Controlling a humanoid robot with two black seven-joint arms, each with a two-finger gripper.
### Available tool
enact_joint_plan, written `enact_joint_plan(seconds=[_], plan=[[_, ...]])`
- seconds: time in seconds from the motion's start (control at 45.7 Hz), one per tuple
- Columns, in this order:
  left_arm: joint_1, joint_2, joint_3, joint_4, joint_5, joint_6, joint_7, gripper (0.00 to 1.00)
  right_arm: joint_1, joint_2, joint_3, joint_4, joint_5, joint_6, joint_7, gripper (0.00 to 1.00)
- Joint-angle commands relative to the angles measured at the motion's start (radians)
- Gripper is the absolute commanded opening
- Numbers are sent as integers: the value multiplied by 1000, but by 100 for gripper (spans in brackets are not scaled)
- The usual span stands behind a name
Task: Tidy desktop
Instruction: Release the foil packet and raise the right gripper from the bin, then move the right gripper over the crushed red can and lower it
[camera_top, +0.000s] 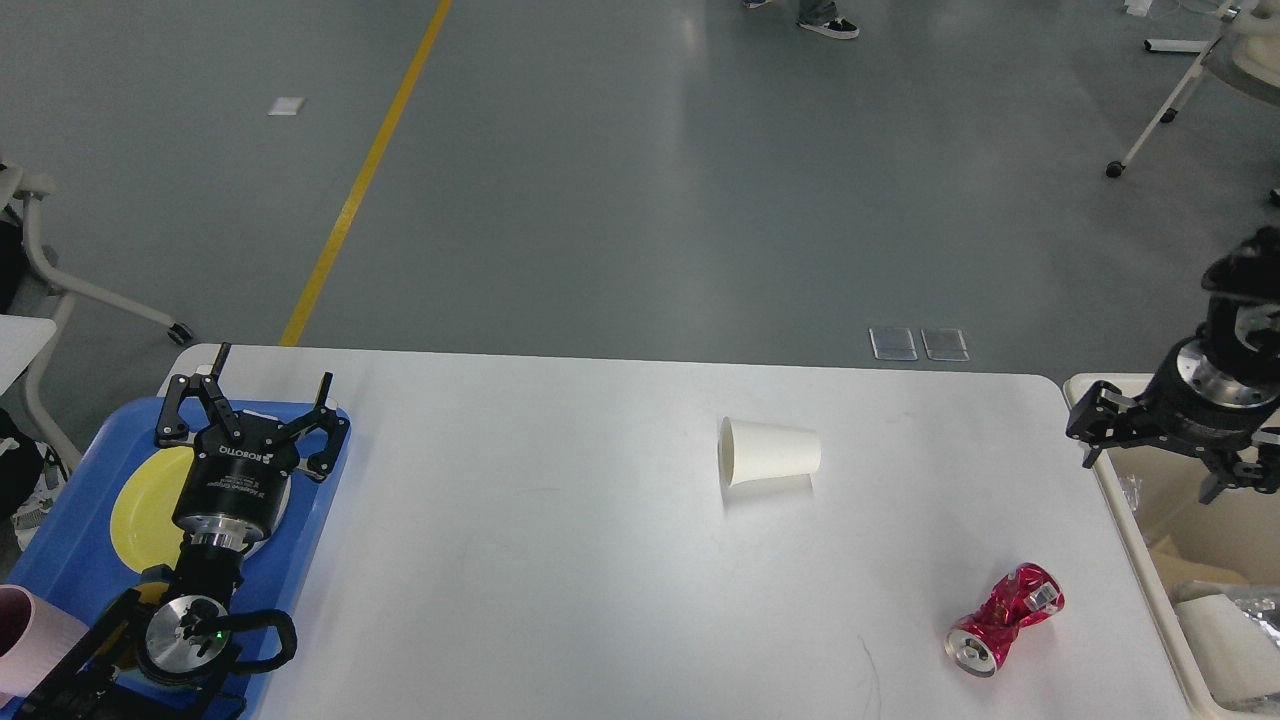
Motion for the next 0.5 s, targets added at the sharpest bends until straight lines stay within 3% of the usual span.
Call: enact_joint_plan(seconds=[0.0, 0.416, 0.481], plan=[[0, 0, 1, 0, 0, 0, 0, 96, 200, -2, -4, 188, 2, 114, 0, 100], [1, 0, 1, 0, -1, 0, -2, 96, 699, 10, -103, 663, 98, 103, 11, 100], [1, 0, 1, 0, -1, 0, -2, 96, 743, 62, -144, 691, 100, 83, 15, 100]])
